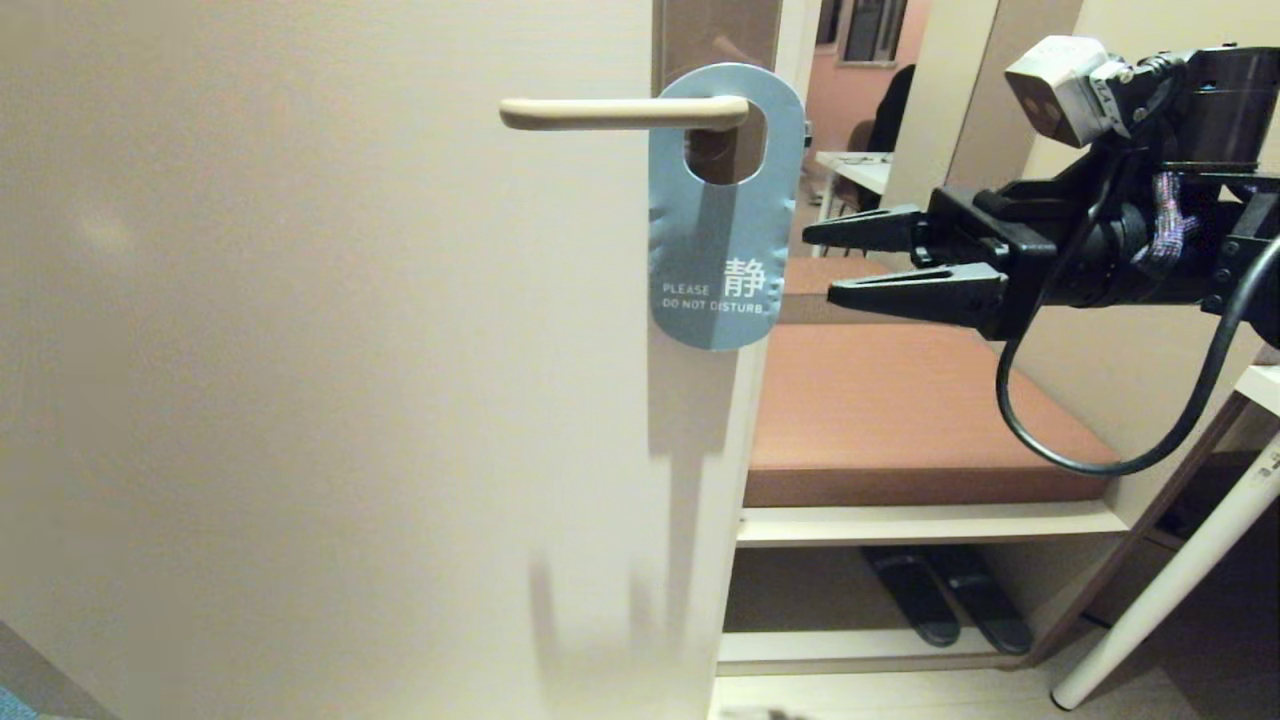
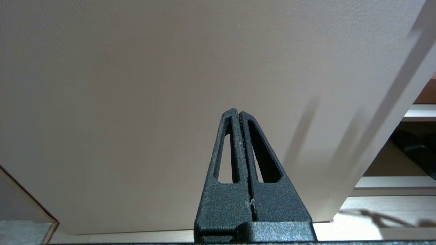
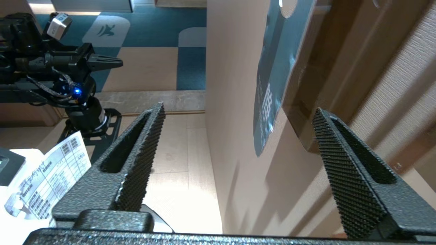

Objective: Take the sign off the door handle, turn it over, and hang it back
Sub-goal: Take down the sign

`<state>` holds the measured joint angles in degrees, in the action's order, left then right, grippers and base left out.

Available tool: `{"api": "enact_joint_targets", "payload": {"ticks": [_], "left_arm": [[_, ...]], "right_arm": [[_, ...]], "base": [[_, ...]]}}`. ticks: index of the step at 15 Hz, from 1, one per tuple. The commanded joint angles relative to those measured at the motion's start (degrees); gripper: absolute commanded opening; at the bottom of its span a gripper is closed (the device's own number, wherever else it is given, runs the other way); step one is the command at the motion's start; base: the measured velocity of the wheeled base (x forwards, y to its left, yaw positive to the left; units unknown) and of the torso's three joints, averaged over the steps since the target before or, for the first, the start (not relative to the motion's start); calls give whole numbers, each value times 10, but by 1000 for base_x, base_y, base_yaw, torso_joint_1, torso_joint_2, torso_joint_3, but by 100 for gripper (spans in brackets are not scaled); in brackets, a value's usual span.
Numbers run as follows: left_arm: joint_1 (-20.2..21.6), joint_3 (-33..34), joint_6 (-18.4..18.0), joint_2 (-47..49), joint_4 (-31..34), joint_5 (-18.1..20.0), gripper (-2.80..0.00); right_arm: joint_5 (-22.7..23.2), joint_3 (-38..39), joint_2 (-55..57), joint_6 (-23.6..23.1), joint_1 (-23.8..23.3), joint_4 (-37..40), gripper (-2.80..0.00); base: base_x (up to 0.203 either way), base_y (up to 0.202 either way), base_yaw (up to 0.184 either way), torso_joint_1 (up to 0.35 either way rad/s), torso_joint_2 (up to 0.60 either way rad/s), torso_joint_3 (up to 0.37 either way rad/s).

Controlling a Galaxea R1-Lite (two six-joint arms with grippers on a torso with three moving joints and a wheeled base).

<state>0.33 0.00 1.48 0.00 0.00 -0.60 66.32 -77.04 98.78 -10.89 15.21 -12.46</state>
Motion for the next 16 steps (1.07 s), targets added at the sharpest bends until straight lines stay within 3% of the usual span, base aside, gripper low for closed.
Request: {"api": "enact_joint_targets", "payload": {"ticks": [1,16], "left_arm": [[0,0,0,0,0,0,-280],[0,0,0,0,0,0,-280]], "right_arm": [[4,-9,10,-1,11,-1,0],[4,-77,67,-1,54,-1,0]], "base": [[0,0,0,0,0,0],[0,0,0,0,0,0]]}}
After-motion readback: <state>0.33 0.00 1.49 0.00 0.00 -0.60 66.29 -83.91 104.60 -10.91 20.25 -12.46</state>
